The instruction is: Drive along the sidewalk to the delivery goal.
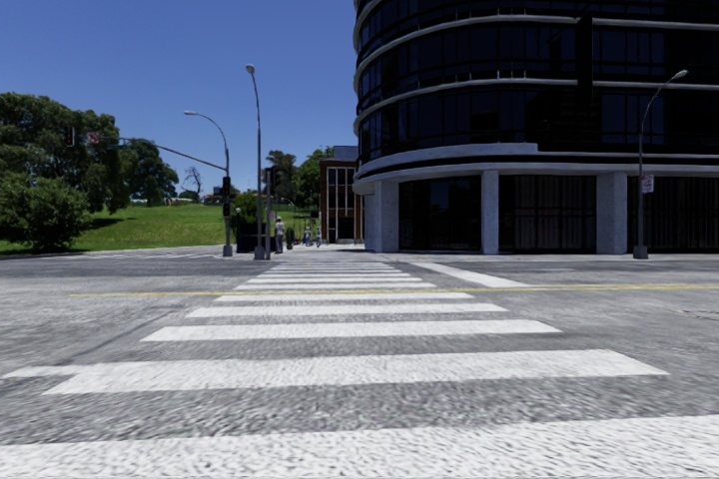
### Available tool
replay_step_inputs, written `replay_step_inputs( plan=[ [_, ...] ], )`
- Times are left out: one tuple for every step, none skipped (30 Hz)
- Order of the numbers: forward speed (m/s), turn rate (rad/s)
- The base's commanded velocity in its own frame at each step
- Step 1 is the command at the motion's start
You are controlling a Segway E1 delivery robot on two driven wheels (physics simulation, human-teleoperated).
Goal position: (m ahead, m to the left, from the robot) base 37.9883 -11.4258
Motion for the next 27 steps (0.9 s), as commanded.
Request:
replay_step_inputs(
  plan=[
    [1.41,0.0],
    [1.41,0.0],
    [1.41,0.0],
    [1.41,0.0],
    [1.42,0.0],
    [1.42,0.0],
    [2.0,0.0],
    [2.0,0.0],
    [2.0,0.0],
    [2.0,0.0],
    [2.0,0.0],
    [2.0,0.0],
    [2.0,0.0],
    [2.0,0.0],
    [2.0,0.0],
    [2.0,0.0],
    [2.0,0.0],
    [2.0,0.0],
    [2.0,0.0],
    [2.0,0.0],
    [2.0,0.0],
    [2.0,0.04],
    [2.0,0.08],
    [2.0,0.11],
    [2.0,0.13],
    [2.0,0.13],
    [2.0,0.17]
  ],
)
